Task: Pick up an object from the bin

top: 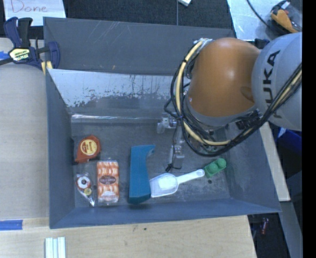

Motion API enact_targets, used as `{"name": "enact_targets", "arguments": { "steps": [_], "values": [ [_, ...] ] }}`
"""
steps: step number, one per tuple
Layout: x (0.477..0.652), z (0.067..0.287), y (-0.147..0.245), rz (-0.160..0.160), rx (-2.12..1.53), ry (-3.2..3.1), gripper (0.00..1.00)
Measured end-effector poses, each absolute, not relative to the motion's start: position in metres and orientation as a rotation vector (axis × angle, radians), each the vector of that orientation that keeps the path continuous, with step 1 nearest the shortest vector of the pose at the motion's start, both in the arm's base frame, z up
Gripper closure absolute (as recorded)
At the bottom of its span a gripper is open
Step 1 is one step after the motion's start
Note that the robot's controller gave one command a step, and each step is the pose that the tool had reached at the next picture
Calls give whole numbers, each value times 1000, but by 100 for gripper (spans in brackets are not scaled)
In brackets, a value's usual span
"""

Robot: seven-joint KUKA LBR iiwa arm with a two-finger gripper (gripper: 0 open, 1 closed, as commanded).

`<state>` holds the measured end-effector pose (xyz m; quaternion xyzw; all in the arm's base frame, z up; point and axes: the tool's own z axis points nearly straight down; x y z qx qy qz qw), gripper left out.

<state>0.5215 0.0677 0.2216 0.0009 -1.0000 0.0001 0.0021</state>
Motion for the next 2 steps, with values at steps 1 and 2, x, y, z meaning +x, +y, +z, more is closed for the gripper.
{"name": "enact_targets", "arguments": {
  "steps": [1, 2],
  "values": [
    [523, 225, 67, -1, -2, -3145, 0],
    [492, 83, 29, -1, 12, -3149, 0]
  ]
}}
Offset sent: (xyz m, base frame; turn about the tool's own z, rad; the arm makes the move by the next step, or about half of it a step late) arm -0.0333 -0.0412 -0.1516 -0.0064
